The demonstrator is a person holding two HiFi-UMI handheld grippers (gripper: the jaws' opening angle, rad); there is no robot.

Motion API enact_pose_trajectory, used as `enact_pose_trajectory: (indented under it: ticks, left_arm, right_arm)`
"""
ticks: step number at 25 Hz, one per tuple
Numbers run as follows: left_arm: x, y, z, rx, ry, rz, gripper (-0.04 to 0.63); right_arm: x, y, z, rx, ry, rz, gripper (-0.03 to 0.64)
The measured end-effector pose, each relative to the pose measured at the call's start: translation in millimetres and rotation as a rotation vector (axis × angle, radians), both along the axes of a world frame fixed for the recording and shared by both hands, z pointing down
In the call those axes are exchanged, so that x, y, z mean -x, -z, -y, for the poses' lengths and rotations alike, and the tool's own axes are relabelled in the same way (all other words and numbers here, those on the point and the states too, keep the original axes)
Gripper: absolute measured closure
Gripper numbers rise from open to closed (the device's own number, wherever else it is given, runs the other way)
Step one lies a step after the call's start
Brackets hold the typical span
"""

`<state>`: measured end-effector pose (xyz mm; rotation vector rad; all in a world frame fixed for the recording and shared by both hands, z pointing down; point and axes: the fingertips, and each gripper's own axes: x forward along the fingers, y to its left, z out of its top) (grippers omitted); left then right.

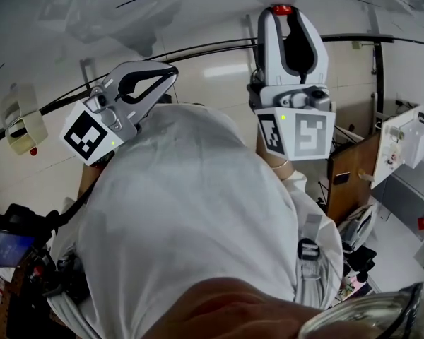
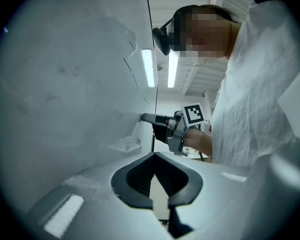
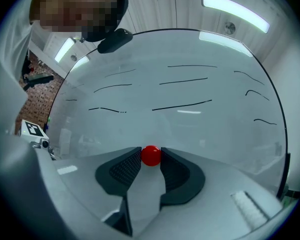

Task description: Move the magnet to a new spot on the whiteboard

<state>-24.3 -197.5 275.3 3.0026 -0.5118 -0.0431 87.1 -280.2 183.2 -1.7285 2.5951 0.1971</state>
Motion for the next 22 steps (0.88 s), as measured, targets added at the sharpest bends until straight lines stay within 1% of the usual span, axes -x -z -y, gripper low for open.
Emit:
enact_pose_trajectory:
  ticks: [3, 8, 11, 15, 18, 22]
  left_arm:
    - [0, 2, 1, -0.001, -0.002, -0.008, 0.595]
    - [0, 0, 3, 0.002, 0.003, -0.002, 0.595]
    - [3, -2, 5, 0.005, 0.023, 0.0, 0.595]
    - [9, -2, 3, 0.035, 0.054, -0.02, 0.595]
    - [13, -8, -9, 0.043, 0.087, 0.005, 0.595]
    - [14, -9, -26, 0.05, 0.14, 0.011, 0.595]
  right_arm:
    - [-3, -1, -4, -0.017, -0.015, 0.01, 0.494]
    - [-2, -4, -5, -0.046, -0.048, -0.034, 0.492]
    - [1, -7, -3, -0.06, -0.059, -0.037, 0.494]
    - [5, -9, -3, -0.072, -0.025, -0.056, 0.44]
    - [1, -10, -6, -0.056, -0.011, -0.037, 0.423]
    - [-14, -22, -10, -0.003, -0.005, 0.013, 0.399]
